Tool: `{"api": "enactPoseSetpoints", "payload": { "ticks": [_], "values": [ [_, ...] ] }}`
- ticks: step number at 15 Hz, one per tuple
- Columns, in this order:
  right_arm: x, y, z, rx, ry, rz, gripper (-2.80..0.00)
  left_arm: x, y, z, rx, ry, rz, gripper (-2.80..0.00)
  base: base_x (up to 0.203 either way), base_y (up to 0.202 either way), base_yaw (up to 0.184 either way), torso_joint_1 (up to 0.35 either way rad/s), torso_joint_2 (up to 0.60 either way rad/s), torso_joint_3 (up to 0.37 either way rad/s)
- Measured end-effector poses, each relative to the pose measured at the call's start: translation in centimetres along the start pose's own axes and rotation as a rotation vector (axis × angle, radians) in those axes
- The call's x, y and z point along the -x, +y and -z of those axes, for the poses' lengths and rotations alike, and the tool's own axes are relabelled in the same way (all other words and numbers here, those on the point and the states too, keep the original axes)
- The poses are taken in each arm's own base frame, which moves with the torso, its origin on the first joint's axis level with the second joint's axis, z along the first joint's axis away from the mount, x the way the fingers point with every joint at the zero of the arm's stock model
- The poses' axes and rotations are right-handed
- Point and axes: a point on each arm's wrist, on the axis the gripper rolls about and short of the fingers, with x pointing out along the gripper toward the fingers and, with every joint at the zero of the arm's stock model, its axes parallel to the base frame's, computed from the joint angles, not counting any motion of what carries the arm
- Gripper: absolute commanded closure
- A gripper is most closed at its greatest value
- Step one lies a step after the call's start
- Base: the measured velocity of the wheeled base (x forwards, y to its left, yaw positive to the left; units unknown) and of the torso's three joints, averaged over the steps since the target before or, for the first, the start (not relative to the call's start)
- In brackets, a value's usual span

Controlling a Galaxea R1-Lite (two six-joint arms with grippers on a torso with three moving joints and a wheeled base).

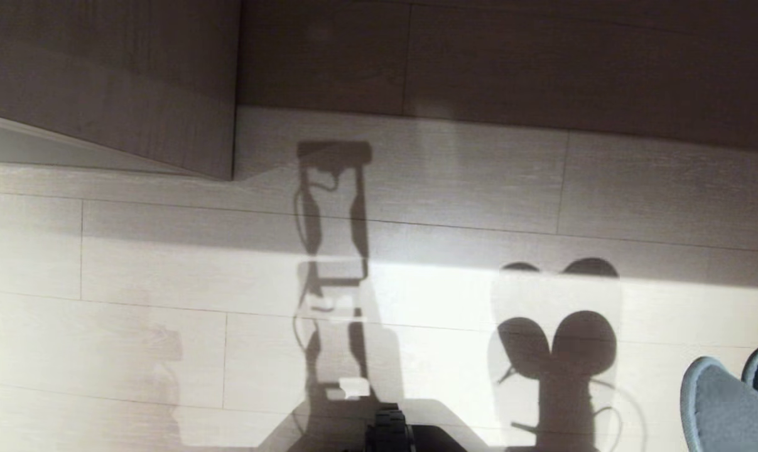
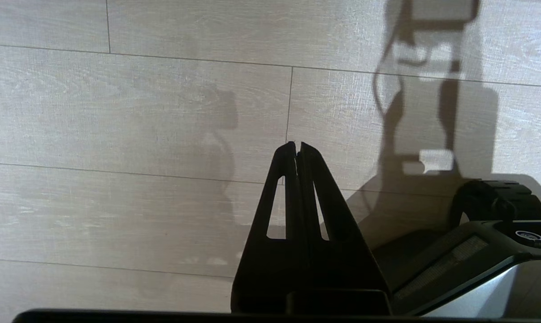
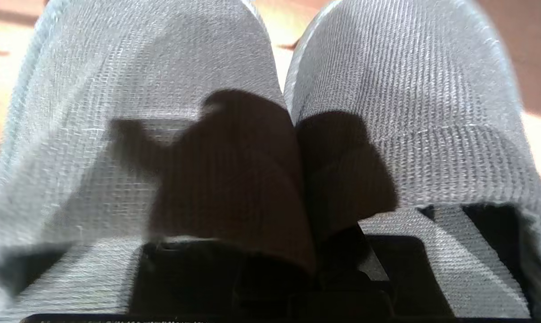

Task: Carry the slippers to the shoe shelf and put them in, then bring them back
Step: Place the slippers on the floor

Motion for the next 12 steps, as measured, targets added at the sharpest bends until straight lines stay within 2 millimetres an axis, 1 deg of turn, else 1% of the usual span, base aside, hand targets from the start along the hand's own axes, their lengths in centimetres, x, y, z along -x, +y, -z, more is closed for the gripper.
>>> {"api": "enactPoseSetpoints", "payload": {
  "ticks": [2, 3, 5, 7, 9, 11, 12],
  "values": [
    [-1.7, -0.3, -2.5, 0.005, 0.025, -0.016, 0.00, 0.0, 0.0, 0.0, 0.000, 0.000, 0.000, 0.00, 0.000, 0.000, 0.000, 0.000, 0.00, 0.000],
    [-3.1, -0.4, -3.9, 0.005, 0.036, -0.022, 0.00, 0.0, 0.0, 0.0, 0.000, 0.000, 0.000, 0.00, 0.000, 0.000, 0.000, 0.000, 0.00, 0.000],
    [-7.1, -0.7, -6.5, 0.009, 0.060, -0.032, 0.00, 0.0, 0.0, 0.0, 0.000, 0.000, 0.000, 0.00, 0.000, 0.000, 0.000, 0.000, 0.00, 0.000],
    [-12.0, -0.9, -8.7, 0.013, 0.047, -0.036, 0.00, 0.0, 0.0, 0.0, 0.000, 0.000, 0.000, 0.00, 0.000, 0.000, 0.000, 0.000, 0.00, 0.000],
    [-16.9, -1.1, -10.1, 0.017, -0.011, -0.031, 0.00, 0.0, 0.0, 0.0, 0.000, 0.000, 0.000, 0.00, 0.000, 0.000, 0.000, 0.000, 0.00, 0.000],
    [-20.6, -1.2, -11.3, 0.021, -0.119, -0.012, 0.00, 0.0, 0.0, 0.0, 0.000, 0.000, 0.000, 0.00, 0.000, 0.000, 0.000, 0.000, 0.00, 0.000],
    [-22.4, -1.1, -11.2, 0.022, -0.153, -0.002, 0.00, 0.0, 0.0, 0.0, 0.000, 0.000, 0.000, 0.00, 0.000, 0.000, 0.000, 0.000, 0.00, 0.000]
  ]
}}
